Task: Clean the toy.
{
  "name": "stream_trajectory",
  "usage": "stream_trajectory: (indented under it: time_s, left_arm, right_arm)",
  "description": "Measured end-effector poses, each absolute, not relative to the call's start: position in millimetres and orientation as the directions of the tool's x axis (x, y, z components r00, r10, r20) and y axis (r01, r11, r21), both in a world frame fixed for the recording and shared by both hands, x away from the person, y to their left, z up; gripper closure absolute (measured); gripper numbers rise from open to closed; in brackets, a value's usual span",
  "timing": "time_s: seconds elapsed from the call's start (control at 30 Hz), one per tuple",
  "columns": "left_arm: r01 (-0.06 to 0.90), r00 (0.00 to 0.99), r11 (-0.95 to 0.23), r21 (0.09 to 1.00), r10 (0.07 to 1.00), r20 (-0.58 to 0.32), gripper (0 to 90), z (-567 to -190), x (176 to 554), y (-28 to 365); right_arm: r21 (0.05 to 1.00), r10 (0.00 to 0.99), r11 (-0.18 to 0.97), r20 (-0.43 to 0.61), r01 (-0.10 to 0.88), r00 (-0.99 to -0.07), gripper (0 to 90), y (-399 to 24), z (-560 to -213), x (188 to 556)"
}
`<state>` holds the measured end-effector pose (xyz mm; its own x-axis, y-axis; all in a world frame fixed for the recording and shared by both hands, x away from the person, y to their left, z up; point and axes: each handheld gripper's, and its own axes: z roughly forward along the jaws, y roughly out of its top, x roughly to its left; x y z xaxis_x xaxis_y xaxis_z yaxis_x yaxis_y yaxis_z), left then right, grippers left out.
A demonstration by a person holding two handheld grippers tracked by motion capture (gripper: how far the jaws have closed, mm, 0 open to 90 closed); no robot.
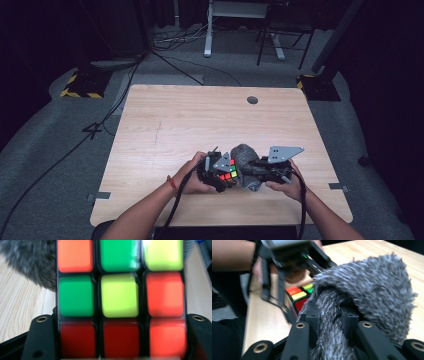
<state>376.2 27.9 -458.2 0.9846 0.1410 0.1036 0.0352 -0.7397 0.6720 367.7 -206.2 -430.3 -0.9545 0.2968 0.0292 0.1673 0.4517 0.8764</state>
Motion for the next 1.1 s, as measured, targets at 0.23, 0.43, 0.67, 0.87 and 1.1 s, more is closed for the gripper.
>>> stream_trajectory:
  time_s: [0.23, 0.43, 0.67, 0.87, 1.1]
  left_arm:
    - [0.022, 0.982, -0.733, 0.68, 0.142, 0.122, 33.1, -455, 376, 31]
    - [0.029, 0.979, -0.695, 0.719, 0.164, 0.118, 33.2, -445, 377, 38]
    - [0.053, 0.977, -0.7, 0.712, 0.184, 0.108, 33.2, -446, 381, 41]
    - [0.042, 0.977, -0.743, 0.668, 0.171, 0.129, 33.3, -453, 381, 33]
    - [0.022, 0.984, -0.717, 0.697, 0.139, 0.112, 33.3, -450, 376, 34]
  right_arm:
    - [0.866, 0.298, 0.474, 0.009, 0.156, -0.955, 73.9, -202, -429, 366]
    - [0.833, 0.35, 0.512, 0.019, 0.208, -0.936, 74.0, -211, -439, 372]
    - [0.84, 0.323, 0.514, -0.003, 0.172, -0.946, 73.7, -208, -439, 366]
    - [0.874, 0.293, 0.466, -0.007, 0.137, -0.956, 73.7, -206, -428, 361]
    - [0.853, 0.354, 0.504, -0.059, 0.138, -0.933, 73.8, -201, -428, 365]
